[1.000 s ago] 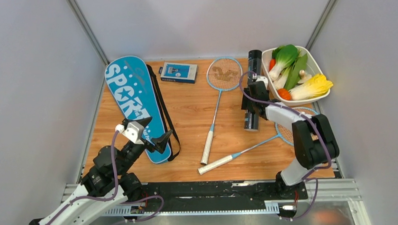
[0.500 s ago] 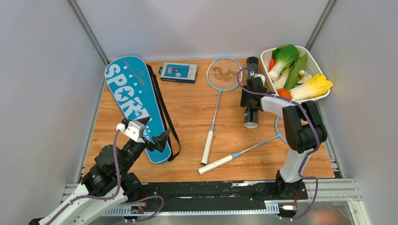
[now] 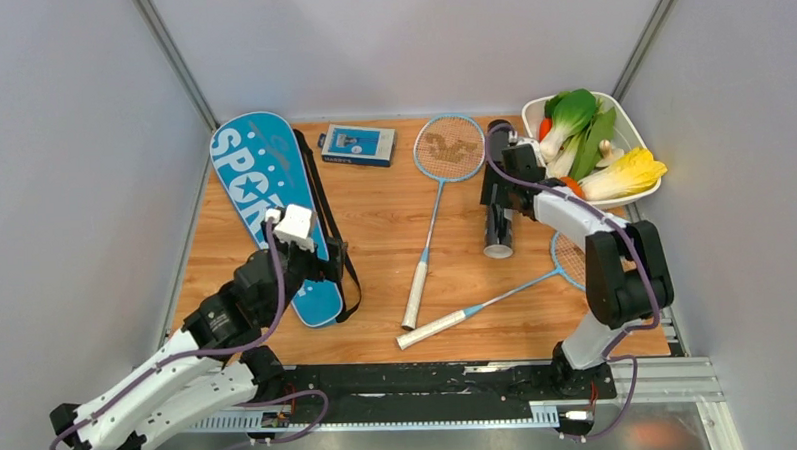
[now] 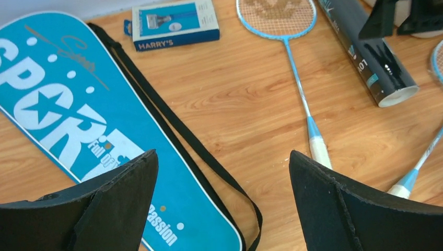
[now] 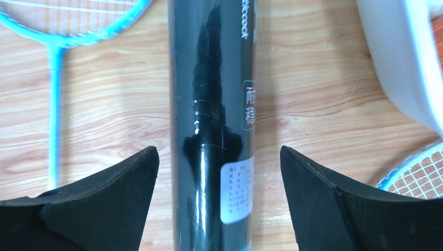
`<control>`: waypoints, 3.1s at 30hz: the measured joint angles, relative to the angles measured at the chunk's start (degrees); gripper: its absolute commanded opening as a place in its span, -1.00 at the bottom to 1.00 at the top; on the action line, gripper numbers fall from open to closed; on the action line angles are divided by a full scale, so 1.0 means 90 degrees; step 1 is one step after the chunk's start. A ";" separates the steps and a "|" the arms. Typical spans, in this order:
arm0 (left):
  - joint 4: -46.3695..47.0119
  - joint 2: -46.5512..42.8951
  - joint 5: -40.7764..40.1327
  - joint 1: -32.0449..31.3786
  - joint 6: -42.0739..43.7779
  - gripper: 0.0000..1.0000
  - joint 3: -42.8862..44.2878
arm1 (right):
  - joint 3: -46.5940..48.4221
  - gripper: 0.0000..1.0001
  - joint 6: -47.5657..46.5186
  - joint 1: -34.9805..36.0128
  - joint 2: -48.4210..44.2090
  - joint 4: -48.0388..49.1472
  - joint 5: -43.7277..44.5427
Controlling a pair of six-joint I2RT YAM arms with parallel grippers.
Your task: Pack up the badminton gear
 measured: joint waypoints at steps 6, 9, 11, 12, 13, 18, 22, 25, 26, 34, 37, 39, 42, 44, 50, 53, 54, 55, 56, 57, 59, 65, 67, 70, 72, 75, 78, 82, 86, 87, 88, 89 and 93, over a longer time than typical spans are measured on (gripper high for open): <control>-0.0265 0.1137 0.0049 0.0000 -0.0743 0.84 0.0369 | -0.0109 0.70 0.0187 0.0146 -0.1226 -0.0131 -0.0539; -0.0248 0.1851 0.0282 0.0000 -0.1158 0.75 0.0418 | -0.0435 0.68 0.0347 0.0359 -0.2016 -0.0073 -0.0952; -0.0182 0.2438 0.0517 0.0000 -0.1409 0.64 0.0427 | -0.0704 0.68 0.0423 0.0542 -0.2533 -0.0041 -0.1226; -0.0119 0.2837 0.0695 0.0000 -0.1564 0.57 0.0442 | -0.0867 0.68 0.0461 0.0673 -0.2812 -0.0015 -0.1343; -0.0073 0.3150 0.0852 0.0000 -0.1664 0.54 0.0459 | -0.0991 0.68 0.0488 0.0770 -0.3021 -0.0015 -0.1418; 0.0427 0.4520 0.1688 -0.0010 -0.2210 0.39 0.0491 | -0.1506 0.68 0.0636 0.1163 -0.3871 -0.0015 -0.1736; 0.0857 0.5129 0.1967 -0.0119 -0.2514 0.39 0.0491 | -0.1826 0.68 0.0714 0.1171 -0.4374 -0.0005 -0.1824; 0.1100 0.5406 0.1974 -0.0304 -0.2688 0.38 0.0491 | -0.1974 0.69 0.0763 0.1168 -0.4648 0.0010 -0.1821; 0.1168 0.5481 0.1967 -0.0369 -0.2730 0.37 0.0493 | -0.1999 0.69 0.0772 0.1168 -0.4702 0.0007 -0.1821; 0.1251 0.6373 0.1727 -0.0903 -0.2863 0.28 0.0974 | -0.2096 0.70 0.0794 0.1168 -0.4894 0.0036 -0.1770; 0.1226 0.6683 0.1613 -0.1027 -0.2883 0.21 0.1200 | -0.2106 0.70 0.0794 0.1168 -0.4928 0.0044 -0.1749; 0.1188 0.6883 0.1535 -0.1066 -0.2907 0.17 0.1309 | -0.2115 0.70 0.0794 0.1168 -0.4942 0.0063 -0.1749; 0.1073 0.7147 0.1423 -0.1105 -0.2970 0.11 0.1353 | -0.2181 0.70 0.0816 0.1168 -0.4966 0.0102 -0.1751; 0.1032 0.7235 0.1294 -0.1120 -0.3011 0.01 0.1399 | -0.2225 0.70 0.0850 0.1168 -0.4966 0.0107 -0.1766; 0.0942 0.7300 0.1015 -0.1149 -0.3198 -0.63 0.1460 | -0.2409 0.70 0.1090 0.1168 -0.4932 0.0364 -0.2018; 0.0945 0.7271 0.0954 -0.1146 -0.3317 -0.94 0.1433 | -0.2608 0.70 0.1355 0.1168 -0.4838 0.0646 -0.2290; 0.0950 0.7232 0.0954 -0.1146 -0.3342 -0.98 0.1396 | -0.2720 0.70 0.1498 0.1168 -0.4787 0.0799 -0.2421; 0.0959 0.7152 0.0969 -0.1146 -0.3378 -0.99 0.1309 | -0.2824 0.69 0.1634 0.1168 -0.4728 0.0947 -0.2533; 0.0954 0.7048 0.0988 -0.1144 -0.3419 -1.00 0.1214 | -0.2958 0.69 0.1807 0.1171 -0.4658 0.1158 -0.2654; 0.0954 0.6929 0.1018 -0.1144 -0.3466 -1.00 0.1115 | -0.3092 0.69 0.1967 0.1173 -0.4575 0.1362 -0.2764; 0.0991 0.6647 0.1088 -0.1129 -0.3585 -1.00 0.0913 | -0.3347 0.69 0.2295 0.1217 -0.4371 0.1802 -0.2943; 0.1440 0.5897 0.1375 -0.0942 -0.3949 -1.00 0.0364 | -0.3619 0.70 0.3075 0.1649 -0.3373 0.2773 -0.3184; 0.1579 0.5765 0.1421 -0.0899 -0.4039 -1.00 0.0236 | -0.3619 0.69 0.3262 0.1848 -0.3143 0.3028 -0.3174; 0.1722 0.5506 0.1467 -0.0872 -0.4187 -1.00 0.0029 | -0.3619 0.38 0.3570 0.2135 -0.2773 0.3507 -0.3082; 0.1872 0.5343 0.1496 -0.0867 -0.4267 -1.00 -0.0097 | -0.3619 0.34 0.3793 0.2254 -0.2414 0.3832 -0.3050; 0.2166 0.5115 0.1508 -0.0867 -0.4374 -1.00 -0.0325 | -0.3631 0.35 0.4087 0.2305 -0.1872 0.4260 -0.3121; 0.2538 0.4896 0.1515 -0.0867 -0.4456 -1.00 -0.0629 | -0.3636 0.38 0.4347 0.2404 -0.1338 0.4726 -0.3213; 0.2900 0.4775 0.1564 -0.0862 -0.4507 -1.00 -0.0901 | -0.3619 0.22 0.4481 0.2625 -0.0721 0.5195 -0.3434; 0.3186 0.4775 0.1678 -0.0855 -0.4503 -1.00 -0.1001 | -0.3602 -0.43 0.4682 0.2764 -0.0236 0.5787 -0.3808; 0.3310 0.4772 0.1700 -0.0855 -0.4507 -1.00 -0.1088 | -0.3577 -0.61 0.4716 0.2781 -0.0168 0.5931 -0.3895; 0.3381 0.4755 0.1702 -0.0855 -0.4505 -0.99 -0.1146 | -0.3572 -0.77 0.4707 0.2788 -0.0141 0.5974 -0.3910; 0.3424 0.4731 0.1719 -0.0850 -0.4510 -0.96 -0.1195 | -0.3575 -0.92 0.4925 0.2788 -0.0114 0.6023 -0.3961; 0.3432 0.4590 0.1647 -0.0850 -0.4478 -0.42 -0.1234 | -0.3575 -1.00 0.4918 0.2812 -0.0138 0.6319 -0.3978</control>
